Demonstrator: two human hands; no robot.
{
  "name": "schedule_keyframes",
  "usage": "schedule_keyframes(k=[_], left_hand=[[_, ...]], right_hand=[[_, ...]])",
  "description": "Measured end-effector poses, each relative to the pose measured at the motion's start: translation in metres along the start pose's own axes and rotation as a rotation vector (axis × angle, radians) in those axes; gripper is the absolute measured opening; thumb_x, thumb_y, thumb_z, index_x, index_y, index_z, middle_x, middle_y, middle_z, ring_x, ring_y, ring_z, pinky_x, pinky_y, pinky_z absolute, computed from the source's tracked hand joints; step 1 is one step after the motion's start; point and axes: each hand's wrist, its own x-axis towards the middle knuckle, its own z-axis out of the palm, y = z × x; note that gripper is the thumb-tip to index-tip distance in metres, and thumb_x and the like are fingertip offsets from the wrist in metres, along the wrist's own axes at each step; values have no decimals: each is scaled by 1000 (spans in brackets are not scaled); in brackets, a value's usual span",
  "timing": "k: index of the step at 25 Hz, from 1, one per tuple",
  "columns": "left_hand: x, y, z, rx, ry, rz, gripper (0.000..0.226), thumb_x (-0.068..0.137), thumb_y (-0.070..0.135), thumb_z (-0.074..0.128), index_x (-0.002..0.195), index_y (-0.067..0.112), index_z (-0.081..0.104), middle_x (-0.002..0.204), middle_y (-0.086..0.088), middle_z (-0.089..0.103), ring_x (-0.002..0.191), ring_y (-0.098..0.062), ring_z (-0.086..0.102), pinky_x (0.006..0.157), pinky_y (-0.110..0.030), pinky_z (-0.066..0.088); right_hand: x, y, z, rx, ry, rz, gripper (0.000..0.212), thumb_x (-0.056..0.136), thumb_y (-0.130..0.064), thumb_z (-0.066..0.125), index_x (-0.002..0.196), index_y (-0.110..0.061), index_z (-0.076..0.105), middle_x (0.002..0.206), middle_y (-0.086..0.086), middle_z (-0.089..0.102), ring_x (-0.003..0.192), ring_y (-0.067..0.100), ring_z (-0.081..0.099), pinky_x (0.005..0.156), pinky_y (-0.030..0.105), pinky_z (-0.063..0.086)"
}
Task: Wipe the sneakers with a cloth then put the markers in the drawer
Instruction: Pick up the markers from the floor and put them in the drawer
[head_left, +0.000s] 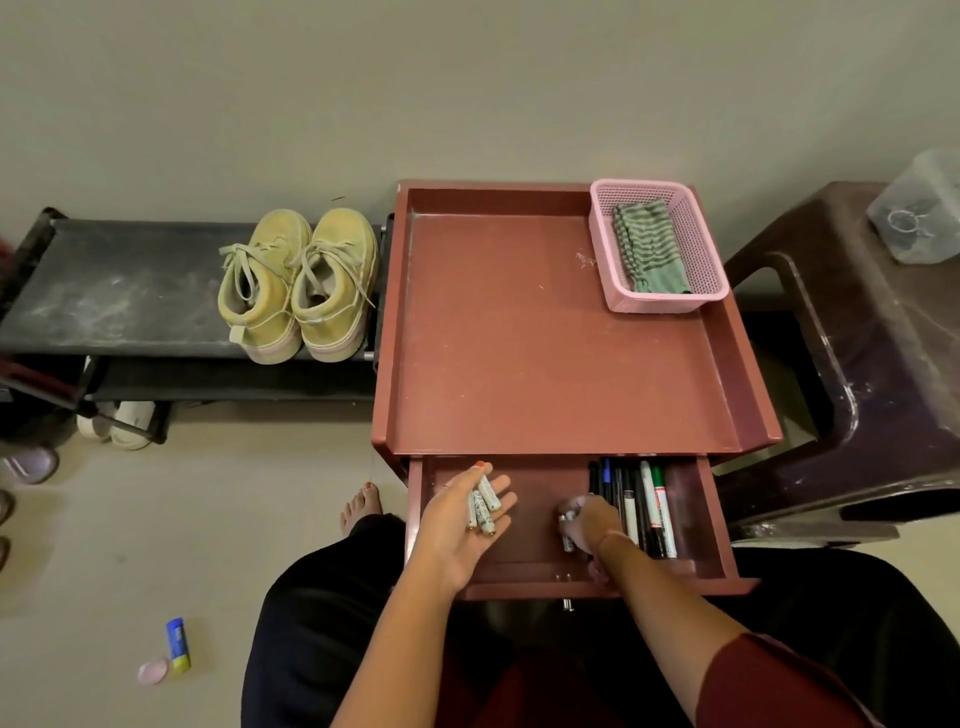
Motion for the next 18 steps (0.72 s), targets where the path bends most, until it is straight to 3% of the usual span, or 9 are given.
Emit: schedule_keyframes(k=[5,13,18], left_hand=[[4,1,0,-14,6,3,24,97,23,55,117,11,62,111,-12,69,101,-26,67,86,-37,51],[6,2,-3,-20,27,28,23,96,22,57,115,12,63,112,-12,69,103,-26,67,87,-37,51],[5,2,-4,-9,20,32,23,96,22,57,116,12,62,112,-12,69,104,-26,66,90,-37,51]], right_hand=[[8,0,10,-97,-1,20,26,91,-11,51,113,-5,63,116,12,65,107,27,60,78,20,42],[10,4,12,-193,24,2,16,87,-15,57,101,-10,63,108,12,66,98,29,62,79,28,49],[10,8,6,-272,41,12,20,87,-19,60,106,-15,62,105,7,66,96,25,63,80,29,52]])
